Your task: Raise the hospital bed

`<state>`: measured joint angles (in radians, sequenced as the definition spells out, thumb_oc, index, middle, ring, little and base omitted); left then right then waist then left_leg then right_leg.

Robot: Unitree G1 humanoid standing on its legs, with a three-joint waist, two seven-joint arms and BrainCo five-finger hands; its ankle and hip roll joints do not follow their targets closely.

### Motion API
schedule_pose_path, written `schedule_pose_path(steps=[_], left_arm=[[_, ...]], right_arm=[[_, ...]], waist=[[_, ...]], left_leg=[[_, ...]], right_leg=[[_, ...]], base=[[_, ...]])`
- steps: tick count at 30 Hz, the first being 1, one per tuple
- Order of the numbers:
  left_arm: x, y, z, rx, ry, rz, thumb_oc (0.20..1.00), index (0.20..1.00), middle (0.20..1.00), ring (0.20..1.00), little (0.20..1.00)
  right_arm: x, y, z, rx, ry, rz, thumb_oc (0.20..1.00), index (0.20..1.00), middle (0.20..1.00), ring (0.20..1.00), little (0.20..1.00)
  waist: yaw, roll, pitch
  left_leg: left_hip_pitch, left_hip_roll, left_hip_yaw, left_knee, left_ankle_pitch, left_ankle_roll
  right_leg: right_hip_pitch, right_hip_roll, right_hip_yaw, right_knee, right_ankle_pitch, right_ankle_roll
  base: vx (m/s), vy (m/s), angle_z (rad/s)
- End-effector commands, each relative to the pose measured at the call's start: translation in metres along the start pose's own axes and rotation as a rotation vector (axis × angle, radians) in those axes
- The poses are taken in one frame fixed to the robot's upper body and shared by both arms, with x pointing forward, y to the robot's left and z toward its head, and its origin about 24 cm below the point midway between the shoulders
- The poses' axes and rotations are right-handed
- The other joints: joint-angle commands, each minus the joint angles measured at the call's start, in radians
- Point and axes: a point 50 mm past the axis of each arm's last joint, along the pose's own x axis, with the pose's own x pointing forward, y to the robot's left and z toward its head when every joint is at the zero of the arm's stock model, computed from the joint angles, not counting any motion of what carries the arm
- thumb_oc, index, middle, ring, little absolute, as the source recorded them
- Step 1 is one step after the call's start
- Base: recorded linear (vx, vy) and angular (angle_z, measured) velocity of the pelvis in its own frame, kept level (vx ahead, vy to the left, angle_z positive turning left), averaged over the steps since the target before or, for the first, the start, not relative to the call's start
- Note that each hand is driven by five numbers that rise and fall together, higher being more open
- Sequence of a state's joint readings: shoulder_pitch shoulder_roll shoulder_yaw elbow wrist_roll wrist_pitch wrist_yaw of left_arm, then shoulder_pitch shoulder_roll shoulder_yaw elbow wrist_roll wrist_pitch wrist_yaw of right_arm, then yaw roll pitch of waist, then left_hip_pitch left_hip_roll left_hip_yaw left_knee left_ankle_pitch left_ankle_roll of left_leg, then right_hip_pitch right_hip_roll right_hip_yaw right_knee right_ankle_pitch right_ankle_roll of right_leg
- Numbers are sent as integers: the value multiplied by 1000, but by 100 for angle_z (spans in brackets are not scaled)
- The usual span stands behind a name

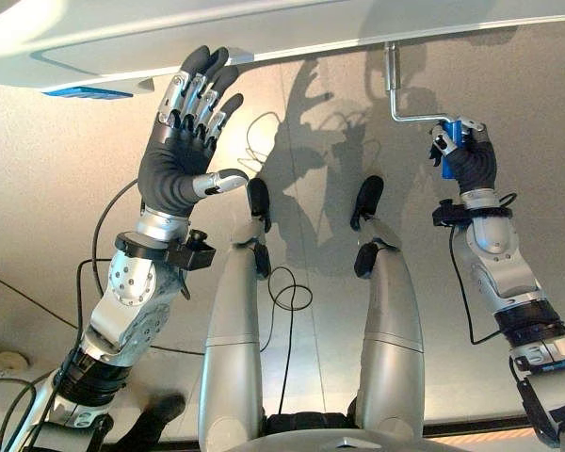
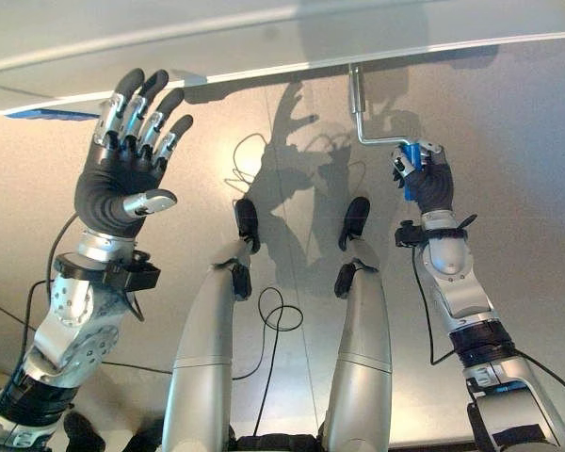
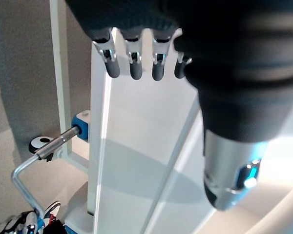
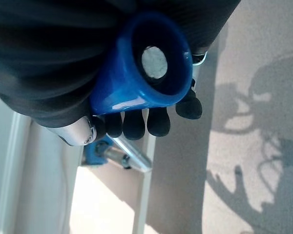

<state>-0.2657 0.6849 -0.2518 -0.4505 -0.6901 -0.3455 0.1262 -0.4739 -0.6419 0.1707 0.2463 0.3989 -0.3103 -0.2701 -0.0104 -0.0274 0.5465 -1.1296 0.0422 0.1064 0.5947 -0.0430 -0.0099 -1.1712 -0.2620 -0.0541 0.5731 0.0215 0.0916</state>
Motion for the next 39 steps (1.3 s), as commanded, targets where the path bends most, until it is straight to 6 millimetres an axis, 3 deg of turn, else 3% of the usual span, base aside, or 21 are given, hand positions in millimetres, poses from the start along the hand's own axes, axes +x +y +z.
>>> schedule_pose_path(steps=[1, 3, 4, 6, 7, 8, 10, 11, 12, 13, 14, 15, 16, 22, 30, 35, 39], left_arm=[[2, -11, 22, -36, -145, -42, 1000, 1000, 1000, 1000, 1000], [1, -13, 18, -46, -121, -55, 1000, 1000, 1000, 1000, 1000], [1, -13, 18, -45, -123, -55, 1000, 1000, 1000, 1000, 1000], [3, -17, 16, -50, -110, -87, 1000, 1000, 1000, 1000, 1000], [3, -18, 14, -51, -100, -91, 1000, 1000, 1000, 1000, 1000], [3, -18, 14, -50, -103, -91, 1000, 1000, 1000, 1000, 1000], [5, -24, 11, -62, -92, -119, 1000, 1000, 1000, 1000, 1000], [7, -26, 11, -69, -96, -135, 1000, 1000, 1000, 1000, 1000], [6, -28, 9, -80, -87, -137, 1000, 1000, 1000, 1000, 1000], [9, -29, 10, -79, -95, -147, 1000, 1000, 1000, 1000, 1000], [8, -29, 9, -84, -87, -143, 1000, 1000, 1000, 1000, 1000], [10, -30, 10, -79, -93, -155, 1000, 1000, 1000, 1000, 1000], [10, -32, 7, -89, -84, -158, 1000, 1000, 1000, 1000, 1000], [16, -39, 3, -126, -89, -161, 1000, 1000, 1000, 1000, 1000], [24, -48, -3, -187, -96, -146, 1000, 1000, 1000, 1000, 1000], [26, -48, -3, -192, -100, -134, 1000, 1000, 1000, 1000, 1000], [28, -47, -3, -191, -103, -113, 1000, 1000, 1000, 1000, 1000]], right_arm=[[42, -94, 63, -71, -222, -458, 200, 200, 200, 200, 200], [45, -98, 48, -133, -131, -453, 200, 200, 200, 200, 200], [46, -98, 49, -132, -133, -453, 200, 200, 200, 200, 200], [51, -104, 32, -218, -18, -453, 200, 200, 200, 200, 200], [53, -103, 26, -240, 19, -448, 200, 200, 200, 200, 200], [54, -103, 27, -239, 16, -448, 200, 200, 200, 200, 200], [58, -105, 7, -291, 148, -432, 200, 200, 200, 200, 200], [60, -108, -1, -317, 211, -435, 200, 200, 200, 200, 200], [61, -105, -4, -300, 230, -427, 200, 200, 200, 200, 200], [62, -104, -9, -300, 269, -416, 200, 200, 200, 200, 200], [61, -104, -11, -304, 278, -412, 200, 200, 200, 200, 200], [63, -98, -17, -322, 318, -377, 200, 200, 200, 200, 200], [58, -97, -27, -342, 375, -367, 200, 200, 200, 200, 200], [54, -82, -46, -409, 492, -287, 200, 200, 200, 200, 200], [42, -26, -80, -400, 644, -128, 200, 200, 200, 200, 200], [38, -1, -87, -395, 665, -45, 200, 200, 200, 200, 200], [34, 32, -91, -375, 652, 57, 200, 200, 200, 200, 200]], waist=[[-7, 51, -26], [-5, 52, -26], [-5, 52, -26], [2, 55, -26], [3, 57, -26], [3, 58, -26], [14, 66, -26], [21, 71, -26], [23, 73, -26], [26, 77, -26], [25, 77, -26], [31, 81, -26], [37, 83, -26], [58, 103, -26], [82, 132, -26], [90, 140, -26], [94, 141, -26]], left_leg=[[43, 35, -41, -115, 74, -67], [62, 36, -48, -109, 46, -74], [57, 36, -47, -111, 53, -73], [37, 38, -40, -118, 76, -67], [52, 38, -47, -110, 49, -74], [47, 37, -47, -112, 56, -72], [42, 37, -50, -106, 51, -73], [14, 37, -44, -112, 80, -65], [33, 36, -51, -104, 53, -73], [5, 36, -45, -109, 82, -65], [27, 35, -53, -101, 54, -73], [-1, 34, -47, -109, 83, -63], [18, 30, -54, -100, 55, -71], [1, 20, -58, -84, 51, -65], [-23, 10, -56, -65, 47, -56], [-35, 5, -55, -48, 43, -54], [-46, 3, -53, -41, 42, -54]], right_leg=[[23, 7, -14, 34, 20, 48], [37, 10, -7, 48, -7, 56], [33, 9, -8, 45, 0, 54], [14, 8, -16, 40, 19, 46], [29, 10, -10, 52, -6, 54], [24, 10, -11, 49, 0, 52], [22, 9, -13, 58, -9, 53], [-2, 6, -23, 50, 15, 43], [16, 6, -17, 61, -11, 53], [-8, 4, -26, 51, 15, 44], [12, 6, -20, 64, -12, 53], [-14, 4, -30, 55, 16, 43], [4, 4, -23, 67, -9, 53], [-5, -4, -32, 81, -12, 55], [-26, -12, -34, 98, -12, 55], [-38, -16, -33, 111, -14, 56], [-44, -16, -30, 110, -12, 57]], base=[[62, -5, -2], [23, -1, 0], [0, 0, 0], [-29, -2, 0], [0, 0, 0], [51, -8, 0], [-22, -1, -1], [0, 0, 0], [-54, -9, 0], [51, -15, 0], [-54, -5, 3], [48, -15, 6], [0, -7, 6], [8, 13, 3], [4, 20, 2], [6, 21, 2], [0, 0, 0]])
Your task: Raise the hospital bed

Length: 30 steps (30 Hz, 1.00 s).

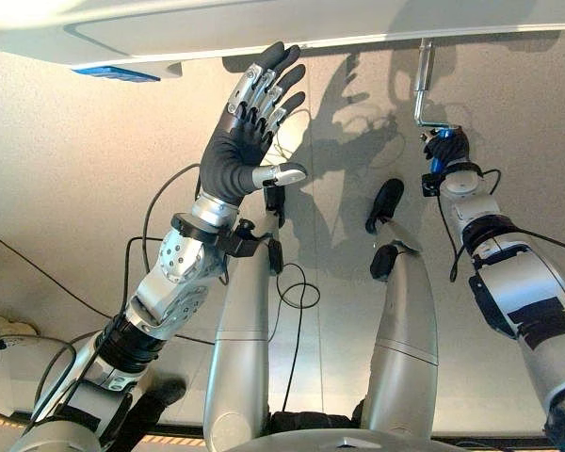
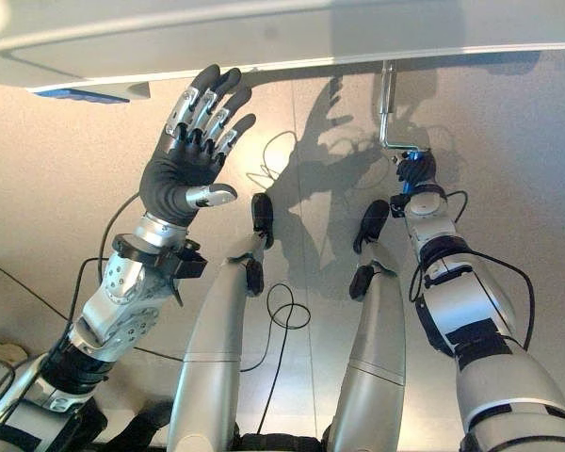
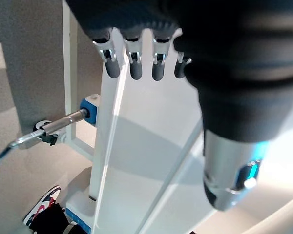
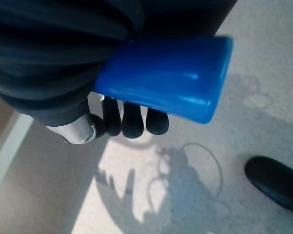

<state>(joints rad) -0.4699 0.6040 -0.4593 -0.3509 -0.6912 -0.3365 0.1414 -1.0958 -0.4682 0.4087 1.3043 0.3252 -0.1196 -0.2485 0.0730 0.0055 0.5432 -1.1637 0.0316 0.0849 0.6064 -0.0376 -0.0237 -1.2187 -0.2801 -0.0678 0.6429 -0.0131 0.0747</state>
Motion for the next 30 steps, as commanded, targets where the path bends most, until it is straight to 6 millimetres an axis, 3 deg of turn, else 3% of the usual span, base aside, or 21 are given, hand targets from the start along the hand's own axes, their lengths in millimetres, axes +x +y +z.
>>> schedule_pose_path(steps=[1, 5, 7, 10, 11, 12, 14, 16, 17, 18, 21, 24, 30], left_arm=[[2, -13, 19, -75, -129, -4, 1000, 1000, 1000, 1000, 1000], [2, -13, 18, -81, -125, 8, 1000, 1000, 1000, 1000, 1000], [3, -12, 18, -85, -125, 19, 1000, 1000, 1000, 1000, 1000], [2, -11, 19, -77, -130, 31, 1000, 1000, 1000, 1000, 1000], [2, -10, 19, -73, -127, 43, 1000, 1000, 1000, 1000, 1000], [2, -9, 19, -72, -127, 44, 1000, 1000, 1000, 1000, 1000], [1, -8, 18, -68, -123, 59, 1000, 1000, 1000, 1000, 1000], [1, -7, 19, -67, -126, 64, 1000, 1000, 1000, 1000, 1000], [1, -7, 19, -67, -126, 68, 1000, 1000, 1000, 1000, 1000], [1, -7, 19, -67, -126, 69, 1000, 1000, 1000, 1000, 1000], [-2, -3, 19, -57, -119, 95, 1000, 1000, 1000, 1000, 1000], [-4, 0, 20, -45, -121, 111, 1000, 1000, 1000, 1000, 1000], [-6, 3, 22, -37, -124, 118, 1000, 1000, 1000, 1000, 1000]], right_arm=[[-13, 32, -30, -123, 75, 136, 200, 200, 200, 200, 200], [-17, 52, -26, -137, 65, 202, 200, 200, 200, 200, 200], [-23, 75, -17, -156, 25, 267, 200, 200, 200, 200, 200], [-28, 88, -12, -172, 0, 310, 200, 200, 200, 200, 200], [-33, 104, -5, -205, -35, 363, 200, 200, 200, 200, 200], [-34, 104, -5, -205, -36, 364, 200, 200, 200, 200, 200], [-44, 127, 0, -273, -76, 451, 200, 200, 200, 200, 200], [-48, 134, 3, -283, -95, 473, 200, 200, 200, 200, 200], [-58, 151, 9, -303, -147, 538, 200, 200, 200, 200, 200], [-59, 151, 9, -304, -147, 539, 200, 200, 200, 200, 200], [-79, 178, 30, -313, -281, 647, 200, 200, 200, 200, 200], [-98, 192, 51, -283, -407, 728, 200, 200, 200, 200, 200], [-124, 202, 80, -169, -552, 843, 200, 200, 200, 200, 200]], waist=[[12, 109, -23], [14, 111, -23], [18, 115, -23], [19, 116, -23], [21, 116, -23], [20, 115, -23], [24, 118, -23], [24, 118, -23], [23, 118, -23], [22, 117, -23], [22, 113, -23], [18, 108, -23], [13, 100, -23]], left_leg=[[-12, 13, -32, -53, 37, -40], [-18, 12, -32, -49, 37, -40], [-23, 9, -32, -48, 39, -39], [-27, 8, -31, -48, 40, -40], [-29, 7, -31, -46, 40, -39], [-29, 7, -31, -46, 40, -39], [-31, 3, -32, -46, 42, -39], [-32, 3, -32, -46, 43, -39], [-34, 3, -30, -47, 44, -40], [-34, 3, -30, -47, 44, -40], [-35, 5, -28, -53, 47, -40], [-35, 5, -26, -55, 48, -39], [-31, 5, -20, -59, 47, -37]], right_leg=[[2, 2, -16, 42, 22, 73], [-2, 0, -15, 44, 22, 72], [-5, -1, -15, 44, 23, 72], [-7, -4, -17, 44, 25, 73], [-10, -3, -18, 46, 26, 73], [-10, -3, -18, 46, 26, 73], [-13, -4, -18, 46, 28, 73], [-13, -4, -18, 47, 28, 73], [-14, -4, -17, 46, 29, 74], [-14, -4, -16, 46, 29, 74], [-13, -5, -16, 37, 33, 74], [-15, -5, -12, 35, 33, 74], [-12, -6, -10, 26, 35, 75]], base=[[0, 0, 0], [0, 8, 1], [0, 35, 2], [1, 20, 0], [0, 0, 0], [0, 0, 0], [-2, 38, -3], [0, 0, 0], [0, 0, 0], [-2, 31, 2], [0, 0, 0], [0, 0, 0], [1, 2, -1]])
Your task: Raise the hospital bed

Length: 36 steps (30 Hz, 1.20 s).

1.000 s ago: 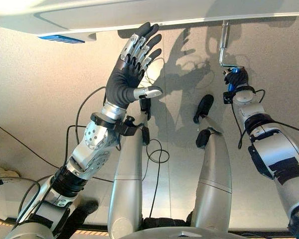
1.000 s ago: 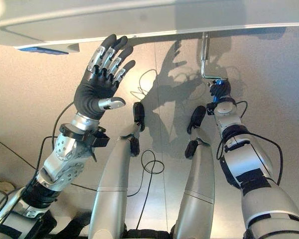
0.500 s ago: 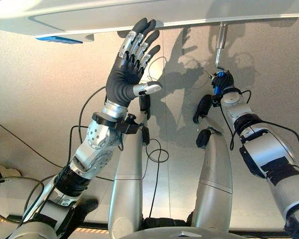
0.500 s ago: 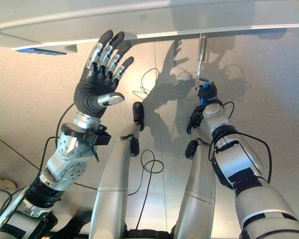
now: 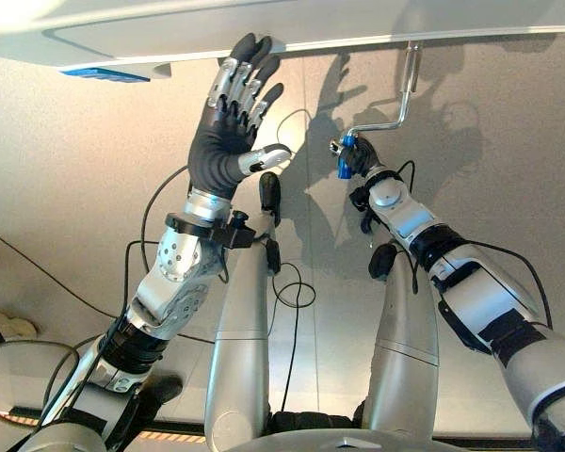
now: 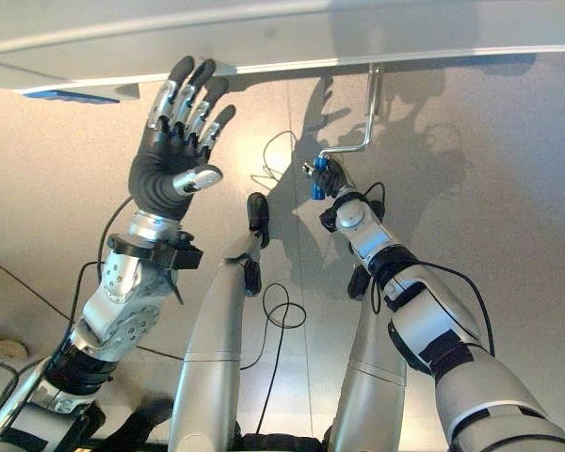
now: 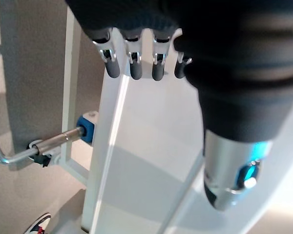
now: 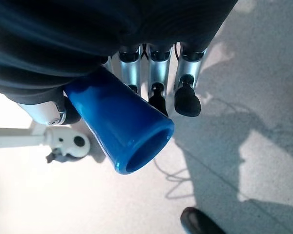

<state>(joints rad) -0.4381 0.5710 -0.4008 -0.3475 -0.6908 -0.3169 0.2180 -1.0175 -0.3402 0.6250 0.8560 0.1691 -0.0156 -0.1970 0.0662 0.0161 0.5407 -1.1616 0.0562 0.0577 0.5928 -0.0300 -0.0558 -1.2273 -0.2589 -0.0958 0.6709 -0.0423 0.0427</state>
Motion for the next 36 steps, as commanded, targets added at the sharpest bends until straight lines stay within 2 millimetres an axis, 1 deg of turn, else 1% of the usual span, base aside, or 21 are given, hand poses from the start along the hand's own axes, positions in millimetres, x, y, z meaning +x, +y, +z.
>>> schedule_pose_path(steps=[1, 2, 4, 5, 8, 10, 11, 12, 13, 15, 16, 17, 19, 20, 21, 24, 26, 30, 31, 34, 36], left_arm=[[-5, -8, 21, -39, -116, -20, 1000, 1000, 1000, 1000, 1000], [-5, -7, 22, -36, -115, -22, 1000, 1000, 1000, 1000, 1000], [-5, -8, 22, -37, -116, -26, 1000, 1000, 1000, 1000, 1000], [-5, -7, 23, -32, -119, -28, 1000, 1000, 1000, 1000, 1000], [-7, -5, 24, -21, -119, -32, 1000, 1000, 1000, 1000, 1000], [-8, -5, 25, -17, -119, -35, 1000, 1000, 1000, 1000, 1000], [-8, -5, 25, -18, -119, -35, 1000, 1000, 1000, 1000, 1000], [-9, -3, 26, -4, -123, -31, 1000, 1000, 1000, 1000, 1000], [-10, -1, 26, 18, -120, -32, 1000, 1000, 1000, 1000, 1000], [-10, -2, 26, 17, -119, -33, 1000, 1000, 1000, 1000, 1000], [-11, 1, 26, 19, -122, -23, 1000, 1000, 1000, 1000, 1000], [-12, 2, 26, 21, -123, -19, 1000, 1000, 1000, 1000, 1000], [-14, 4, 27, 25, -123, -16, 1000, 1000, 1000, 1000, 1000], [-15, 4, 27, 22, -122, -17, 1000, 1000, 1000, 1000, 1000], [-16, 5, 27, 20, -121, -18, 1000, 1000, 1000, 1000, 1000], [-20, 8, 28, 15, -115, -17, 1000, 1000, 1000, 1000, 1000], [-23, 9, 31, 28, -113, -26, 1000, 1000, 1000, 1000, 1000], [-27, 11, 35, 32, -111, -45, 1000, 1000, 1000, 1000, 1000], [-27, 11, 35, 31, -111, -45, 1000, 1000, 1000, 1000, 1000], [-28, 12, 38, 27, -119, -50, 1000, 1000, 1000, 1000, 1000], [-29, 12, 38, 22, -120, -49, 1000, 1000, 1000, 1000, 1000]], right_arm=[[-24, 104, 68, 43, -310, 417, 200, 200, 200, 200, 200], [-27, 105, 74, 63, -338, 435, 200, 200, 200, 200, 200], [-28, 105, 77, 81, -348, 442, 200, 200, 200, 200, 200], [-32, 103, 89, 120, -404, 455, 200, 200, 200, 200, 200], [-40, 94, 104, 237, -484, 475, 200, 200, 200, 200, 200], [-48, 77, 113, 375, -556, 470, 200, 200, 200, 200, 200], [-48, 77, 113, 375, -556, 469, 200, 200, 200, 200, 200], [-57, 55, 116, 498, -625, 438, 200, 200, 200, 200, 200], [-65, 33, 115, 565, -679, 403, 200, 200, 200, 200, 200], [-65, 33, 114, 565, -678, 402, 200, 200, 200, 200, 200], [-75, 7, 113, 658, -743, 347, 200, 200, 200, 200, 200], [-78, 2, 109, 682, -751, 336, 200, 200, 200, 200, 200], [-88, -17, 107, 725, -800, 280, 200, 200, 200, 200, 200], [-93, -27, 105, 773, -826, 248, 200, 200, 200, 200, 200], [-96, -32, 103, 795, -839, 222, 200, 200, 200, 200, 200], [-106, -52, 97, 840, -884, 147, 200, 200, 200, 200, 200], [-114, -67, 95, 828, -919, 89, 200, 200, 200, 200, 200], [-122, -88, 86, 857, -946, -11, 200, 200, 200, 200, 200], [-122, -88, 86, 857, -946, -11, 200, 200, 200, 200, 200], [-127, -103, 80, 878, -961, -98, 200, 200, 200, 200, 200], [-127, -106, 78, 888, -964, -118, 200, 200, 200, 200, 200]], waist=[[19, 89, -21], [19, 89, -21], [18, 89, -21], [18, 90, -21], [13, 85, -21], [8, 80, -21], [9, 80, -21], [-4, 71, -21], [-15, 65, -21], [-13, 65, -21], [-27, 55, -21], [-29, 53, -21], [-38, 48, -21], [-44, 46, -21], [-48, 45, -21], [-60, 41, -21], [-67, 37, -21], [-73, 31, -21], [-73, 31, -21], [-80, 21, -21], [-79, 19, -21]], left_leg=[[-34, -20, 7, -43, 39, -5], [-34, -19, 6, -44, 38, -5], [-34, -19, 7, -43, 38, -4], [-36, -19, 9, -41, 39, -6], [-36, -18, 8, -40, 41, -7], [-36, -17, 10, -37, 42, -6], [-36, -17, 10, -37, 42, -6], [-34, -15, 11, -38, 43, -7], [-30, -13, 15, -38, 43, -8], [-29, -13, 15, -38, 42, -8], [-24, -11, 18, -38, 41, -9], [-20, -11, 17, -39, 41, -8], [-12, -9, 22, -44, 40, -8], [-6, -7, 24, -48, 41, -10], [-2, -6, 25, -50, 41, -11], [11, -1, 26, -56, 40, -14], [20, 1, 23, -57, 37, -15], [36, 6, 19, -63, 33, -18], [36, 6, 20, -63, 33, -18], [43, 8, 20, -66, 30, -19], [47, 9, 20, -70, 30, -19]], right_leg=[[-3, -27, 17, -4, 64, 106], [-3, -27, 18, -4, 64, 106], [-4, -27, 19, -5, 64, 106], [-5, -27, 20, -5, 65, 105], [-5, -28, 21, -2, 64, 106], [-7, -27, 22, 1, 65, 105], [-7, -27, 22, 1, 65, 105], [-7, -26, 26, 0, 65, 106], [-6, -26, 28, 1, 65, 107], [-5, -26, 28, 1, 65, 107], [-1, -25, 29, -2, 66, 108], [1, -24, 31, -3, 68, 110], [9, -21, 35, -10, 69, 111], [12, -20, 36, -12, 69, 112], [16, -19, 36, -15, 69, 112], [26, -16, 35, -19, 66, 112], [33, -14, 35, -20, 64, 111], [45, -10, 39, -26, 61, 113], [45, -10, 39, -26, 61, 113], [52, -7, 40, -31, 63, 114], [55, -7, 41, -34, 64, 115]], base=[[7, 18, -6], [4, 13, -6], [2, 11, -4], [0, 0, 0], [0, 0, 0], [0, 0, 0], [0, 0, 0], [0, 0, 0], [4, -1, 3], [4, -6, 5], [0, 0, 0], [0, 0, 0], [0, 0, 0], [0, 0, 0], [0, 0, 0], [0, 0, 0], [0, 0, 0], [3, -17, -1], [0, 0, 0], [1, -24, -1], [5, -19, -2]])
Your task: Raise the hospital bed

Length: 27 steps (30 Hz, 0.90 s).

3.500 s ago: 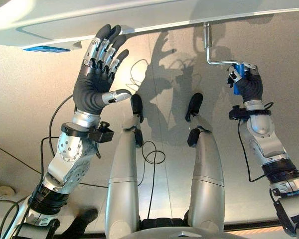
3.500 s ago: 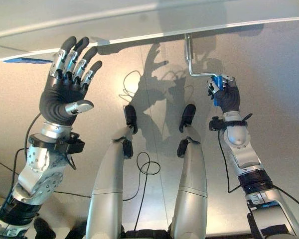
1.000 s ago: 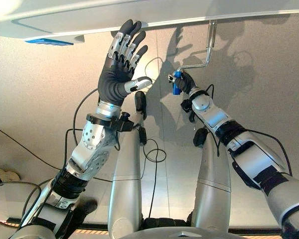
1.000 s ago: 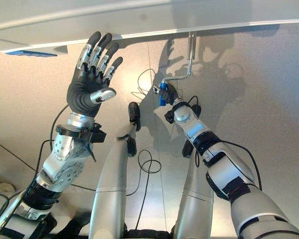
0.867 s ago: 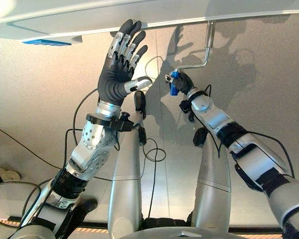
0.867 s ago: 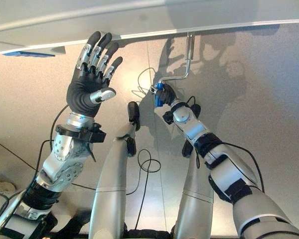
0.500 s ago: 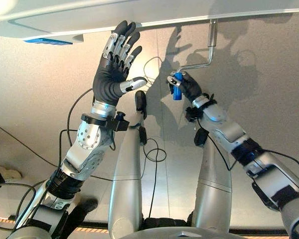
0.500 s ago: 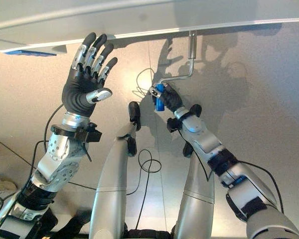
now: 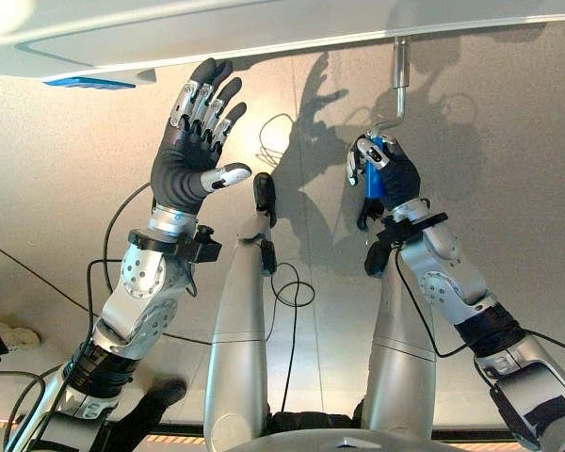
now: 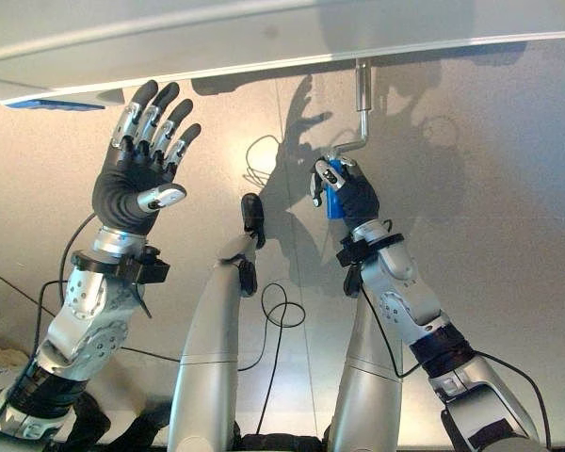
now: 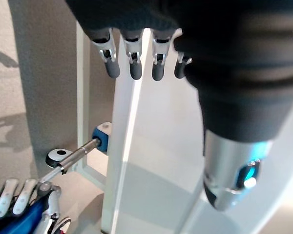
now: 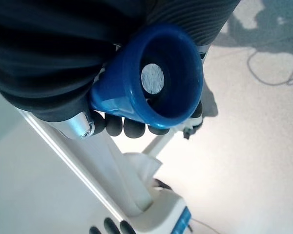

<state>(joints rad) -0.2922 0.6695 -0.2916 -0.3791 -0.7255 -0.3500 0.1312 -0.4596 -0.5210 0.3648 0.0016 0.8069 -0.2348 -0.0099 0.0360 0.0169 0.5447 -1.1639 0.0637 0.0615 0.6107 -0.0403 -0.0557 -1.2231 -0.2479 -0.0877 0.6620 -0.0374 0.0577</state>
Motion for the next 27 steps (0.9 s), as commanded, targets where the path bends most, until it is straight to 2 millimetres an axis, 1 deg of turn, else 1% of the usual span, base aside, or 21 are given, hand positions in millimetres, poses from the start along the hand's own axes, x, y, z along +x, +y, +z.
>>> schedule_pose_path(steps=[1, 2, 5, 7, 8, 10, 11, 12, 13, 16, 17, 18, 19, 20, 21, 22, 23, 24, 25, 26, 27], left_arm=[[-5, -11, 31, -42, -162, -53, 1000, 1000, 1000, 1000, 1000], [-5, -11, 32, -41, -169, -51, 1000, 1000, 1000, 1000, 1000], [-6, -9, 34, -42, -181, -39, 1000, 1000, 1000, 1000, 1000], [-7, -8, 35, -44, -187, -36, 1000, 1000, 1000, 1000, 1000], [-6, -8, 36, -46, -192, -38, 1000, 1000, 1000, 1000, 1000], [-6, -8, 38, -47, -204, -35, 1000, 1000, 1000, 1000, 1000], [-5, -9, 40, -46, -214, -40, 1000, 1000, 1000, 1000, 1000], [-6, -8, 38, -48, -206, -35, 1000, 1000, 1000, 1000, 1000], [-6, -7, 40, -47, -211, -31, 1000, 1000, 1000, 1000, 1000], [-6, -7, 38, -60, -209, -26, 1000, 1000, 1000, 1000, 1000], [-6, -9, 39, -64, -214, -35, 1000, 1000, 1000, 1000, 1000], [-6, -9, 39, -65, -214, -35, 1000, 1000, 1000, 1000, 1000], [-5, -9, 40, -63, -220, -38, 1000, 1000, 1000, 1000, 1000], [-5, -9, 40, -62, -214, -42, 1000, 1000, 1000, 1000, 1000], [-5, -10, 39, -63, -211, -42, 1000, 1000, 1000, 1000, 1000], [-5, -10, 39, -63, -211, -43, 1000, 1000, 1000, 1000, 1000], [-5, -11, 40, -60, -215, -48, 1000, 1000, 1000, 1000, 1000], [-5, -12, 38, -64, -205, -50, 1000, 1000, 1000, 1000, 1000], [-5, -12, 39, -63, -211, -53, 1000, 1000, 1000, 1000, 1000], [-5, -14, 37, -66, -197, -62, 1000, 1000, 1000, 1000, 1000], [-4, -15, 37, -64, -197, -68, 1000, 1000, 1000, 1000, 1000]], right_arm=[[4, -9, 112, -28, -593, -48, 200, 200, 200, 200, 200], [3, -13, 115, -43, -604, -73, 200, 200, 200, 200, 200], [-1, -34, 125, -137, -637, -215, 200, 200, 200, 200, 200], [-3, -45, 128, -188, -641, -291, 200, 200, 200, 200, 200], [-4, -54, 129, -208, -640, -344, 200, 200, 200, 200, 200], [-5, -64, 131, -269, -626, -408, 200, 200, 200, 200, 200], [-5, -68, 135, -295, -632, -435, 200, 200, 200, 200, 200], [-7, -74, 131, -331, -604, -467, 200, 200, 200, 200, 200], [-8, -77, 133, -412, -588, -493, 200, 200, 200, 200, 200], [-9, -85, 136, -398, -597, -532, 200, 200, 200, 200, 200], [-8, -89, 139, -445, -585, -558, 200, 200, 200, 200, 200], [-8, -91, 139, -442, -580, -568, 200, 200, 200, 200, 200], [-8, -91, 140, -441, -586, -566, 200, 200, 200, 200, 200], [-8, -98, 139, -465, -565, -604, 200, 200, 200, 200, 200], [-8, -102, 138, -469, -553, -630, 200, 200, 200, 200, 200], [-7, -106, 137, -488, -535, -648, 200, 200, 200, 200, 200], [-6, -108, 138, -521, -519, -663, 200, 200, 200, 200, 200], [-7, -111, 136, -536, -499, -673, 200, 200, 200, 200, 200], [-6, -111, 138, -536, -507, -672, 200, 200, 200, 200, 200], [-9, -126, 134, -613, -434, -742, 200, 200, 200, 200, 200], [-9, -133, 133, -652, -399, -769, 200, 200, 200, 200, 200]], waist=[[-52, 13, -25], [-54, 11, -25], [-58, 6, -25], [-59, 4, -25], [-58, 3, -25], [-59, -1, -25], [-60, -2, -25], [-59, -5, -25], [-59, -7, -25], [-60, -7, -25], [-60, -9, -25], [-61, -10, -25], [-61, -10, -25], [-61, -10, -25], [-60, -10, -25], [-59, -11, -25], [-60, -11, -25], [-61, -11, -25], [-61, -11, -25], [-56, -9, -25], [-55, -7, -25]], left_leg=[[53, 2, 15, -92, 39, -20], [53, 2, 15, -91, 39, -20], [63, 3, 12, -93, 36, -20], [64, 4, 10, -93, 34, -21], [65, 4, 10, -93, 33, -22], [66, 5, 8, -94, 33, -24], [45, 6, 14, -104, 65, -16], [68, 6, 6, -97, 34, -23], [70, 6, 5, -98, 33, -23], [73, 7, 5, -100, 32, -20], [71, 7, 5, -102, 35, -18], [72, 8, 6, -102, 34, -18], [53, 9, 14, -109, 60, -11], [73, 9, 7, -103, 34, -17], [73, 10, 7, -103, 34, -18], [75, 10, 7, -104, 34, -18], [56, 12, 16, -112, 60, -12], [76, 12, 7, -109, 35, -18], [58, 13, 16, -116, 60, -12], [78, 12, 7, -112, 36, -19], [76, 12, 7, -112, 37, -20]], right_leg=[[54, -17, 32, -29, 59, 101], [55, -16, 32, -29, 59, 101], [60, -14, 32, -27, 56, 100], [61, -13, 32, -27, 55, 100], [62, -12, 32, -27, 53, 100], [64, -11, 33, -29, 53, 99], [45, -12, 26, -42, 81, 89], [65, -9, 32, -28, 52, 99], [67, -8, 33, -29, 51, 98], [69, -6, 33, -30, 52, 97], [65, -3, 33, -32, 56, 97], [64, -2, 33, -31, 56, 96], [47, -4, 27, -42, 80, 87], [63, -2, 35, -31, 55, 95], [63, -2, 36, -32, 55, 95], [64, -2, 36, -34, 55, 95], [49, -4, 29, -47, 79, 86], [66, -1, 36, -37, 56, 95], [49, -3, 29, -48, 79, 86], [67, -1, 36, -36, 54, 93], [66, -1, 35, -36, 55, 93]], base=[[7, -33, -4], [9, -44, -4], [6, -29, -2], [6, -26, -6], [0, 0, 0], [-27, -11, 2], [0, 0, 0], [0, 0, 0], [60, -18, -4], [3, -6, -6], [-2, -6, -6], [-53, -3, -4], [6, -19, -7], [6, -22, -6], [58, -25, -6], [-48, -12, -4], [3, 1, -5], [-48, 4, -3], [52, 9, -3], [0, 0, 0], [48, 4, -2]])
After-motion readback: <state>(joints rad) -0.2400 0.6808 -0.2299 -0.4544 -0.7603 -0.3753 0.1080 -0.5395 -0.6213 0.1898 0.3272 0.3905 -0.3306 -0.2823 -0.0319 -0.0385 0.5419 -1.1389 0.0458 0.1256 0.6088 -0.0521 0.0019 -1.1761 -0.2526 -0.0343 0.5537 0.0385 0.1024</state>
